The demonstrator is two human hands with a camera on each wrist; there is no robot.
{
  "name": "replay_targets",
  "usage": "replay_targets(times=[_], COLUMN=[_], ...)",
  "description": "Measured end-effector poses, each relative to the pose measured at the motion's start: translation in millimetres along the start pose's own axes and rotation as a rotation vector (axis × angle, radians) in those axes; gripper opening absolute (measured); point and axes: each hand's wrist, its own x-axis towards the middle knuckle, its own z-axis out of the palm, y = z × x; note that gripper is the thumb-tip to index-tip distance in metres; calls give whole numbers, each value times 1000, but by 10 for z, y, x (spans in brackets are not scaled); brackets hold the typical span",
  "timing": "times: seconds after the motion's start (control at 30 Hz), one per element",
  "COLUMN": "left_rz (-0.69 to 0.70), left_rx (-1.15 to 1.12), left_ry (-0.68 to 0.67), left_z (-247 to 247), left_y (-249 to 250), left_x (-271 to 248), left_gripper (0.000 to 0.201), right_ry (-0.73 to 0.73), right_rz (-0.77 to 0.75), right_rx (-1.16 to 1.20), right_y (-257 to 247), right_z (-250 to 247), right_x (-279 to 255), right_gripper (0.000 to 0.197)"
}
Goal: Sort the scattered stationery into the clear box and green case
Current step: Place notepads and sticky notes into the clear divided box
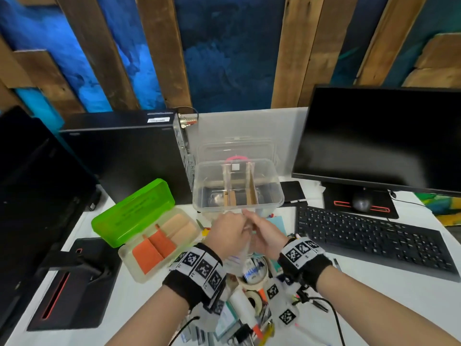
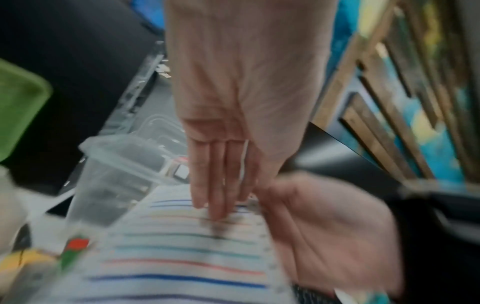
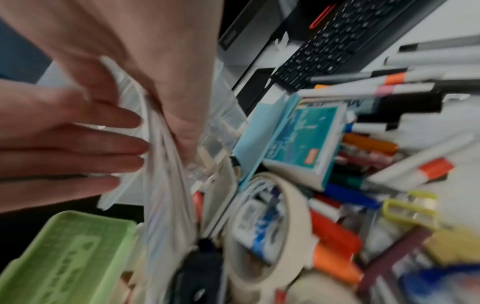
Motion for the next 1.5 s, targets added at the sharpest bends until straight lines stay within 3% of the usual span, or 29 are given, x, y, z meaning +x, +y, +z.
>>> replay_targets(times=[0.07,0.17,0.2,0.23,0.3,0.37,0.43,0.5,0.57,0.63,0.7,0.83,0.97,1.07,1.13,1.23,1.3,1.37,1.43,1.5], left_rz=[39,-110,-182,-250,-347,-311,-234,-180,-135,-121,-143,-175,-189,-211,-224,-258,-267,-268,-245,-239], left_rx=[-197,-324,-345,-394,-577,-745,-804,-762,-692,-675,-745,-877,-932,-937,-965,-971,-994,-1025,-1085,-1155], left_ry=[5,303,369,352,196,78,92,148,165,211,306,386,381,401,414,421,392,333,290,274], left_z=[126,201,210,218,189,149,110,81,76,116,173,252,207,164,148,164,176,157,114,67], left_y=[-64,-187,-221,-238,-241,-225,-216,-227,-242,-283,-347,-456,-444,-422,-383,-296,-243,-176,-102,-39], left_x=[35,64,57,66,102,176,219,237,219,196,190,203,209,223,249,319,380,430,467,476], left_gripper=[25,19,26,39,58,56,58,69,82,86,84,76,67,68,70,72,72,69,63,57], right_ry=[99,179,169,138,87,144,385,603,628,572,532,548,581,693,769,885,807,636,512,487], right_rz=[-89,-160,-158,-164,-161,-149,-137,-62,101,224,265,264,183,193,129,-134,-278,-324,-318,-344], right_rx=[-18,-3,35,89,165,133,-249,-915,-1333,-1479,-1460,-1326,-950,-786,-674,-349,-194,-173,-275,-384], right_y=[8,-12,-34,-59,-128,-184,-193,-134,-21,95,139,136,71,-56,-155,-285,-373,-432,-454,-424], right_z=[-153,-460,-513,-557,-549,-476,-551,-764,-948,-1025,-1044,-1050,-1121,-1313,-1438,-1389,-1186,-901,-647,-466], right_x=[-5,8,-4,-9,-34,-26,79,194,257,311,377,446,429,271,140,-105,-203,-255,-248,-193], right_gripper=[20,26,26,26,24,24,33,39,56,73,76,61,29,27,18,23,27,19,17,18])
